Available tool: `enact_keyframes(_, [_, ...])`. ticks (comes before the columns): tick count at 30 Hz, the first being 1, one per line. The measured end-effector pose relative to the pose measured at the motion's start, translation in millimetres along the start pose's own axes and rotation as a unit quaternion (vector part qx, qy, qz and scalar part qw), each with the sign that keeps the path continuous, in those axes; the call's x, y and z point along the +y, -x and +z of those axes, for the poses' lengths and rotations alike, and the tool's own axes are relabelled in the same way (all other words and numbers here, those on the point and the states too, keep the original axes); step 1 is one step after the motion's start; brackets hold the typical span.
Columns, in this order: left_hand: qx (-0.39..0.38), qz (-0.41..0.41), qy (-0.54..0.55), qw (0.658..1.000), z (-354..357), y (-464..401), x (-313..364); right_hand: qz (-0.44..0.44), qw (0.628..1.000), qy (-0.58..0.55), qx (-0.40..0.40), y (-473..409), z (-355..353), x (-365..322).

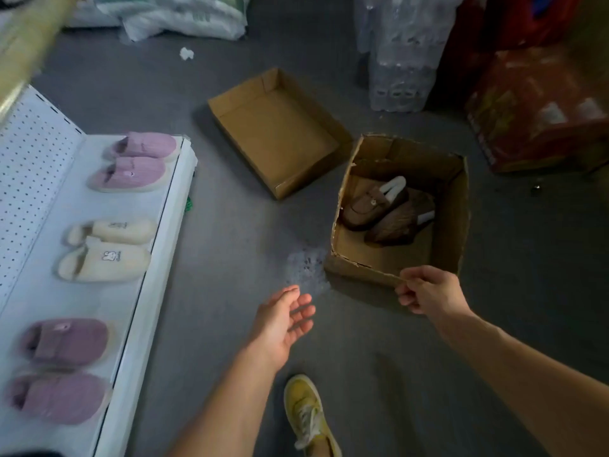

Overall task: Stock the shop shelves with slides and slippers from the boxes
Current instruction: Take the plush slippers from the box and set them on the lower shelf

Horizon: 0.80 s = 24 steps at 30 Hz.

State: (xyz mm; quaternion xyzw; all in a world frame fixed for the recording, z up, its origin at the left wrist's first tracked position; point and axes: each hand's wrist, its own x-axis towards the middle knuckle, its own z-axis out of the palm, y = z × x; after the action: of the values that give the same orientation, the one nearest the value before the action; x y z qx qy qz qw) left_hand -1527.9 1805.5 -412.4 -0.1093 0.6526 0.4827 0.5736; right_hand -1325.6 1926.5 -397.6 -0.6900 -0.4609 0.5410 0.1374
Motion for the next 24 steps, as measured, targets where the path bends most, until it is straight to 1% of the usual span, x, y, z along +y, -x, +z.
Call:
enact_keyframes(5, [-0.038, -0.002, -0.076, 0.996, 44, -42, 48, 0.041, 0.999, -0.016, 0.012, -54, 14, -30])
enact_keyframes(10, [-0.054, -0.002, -0.125, 0.991, 81, -84, 75, 0.071, 0.997, -0.028, 0.022, -100, 19, -35])
enact_keyframes(18, [-0.077, -0.013, -0.179, 0.981, 132, -148, 91, 0.135, 0.989, -0.044, 0.028, -199, -7, -12])
enact_keyframes(22, [-0.071, -0.016, -0.222, 0.972, 178, -199, 91, 0.176, 0.984, -0.034, 0.005, -271, -25, 3])
enact_keyframes(24, [-0.070, -0.023, -0.247, 0.966, 195, -216, 90, 0.183, 0.983, -0.026, -0.011, -292, -28, 4])
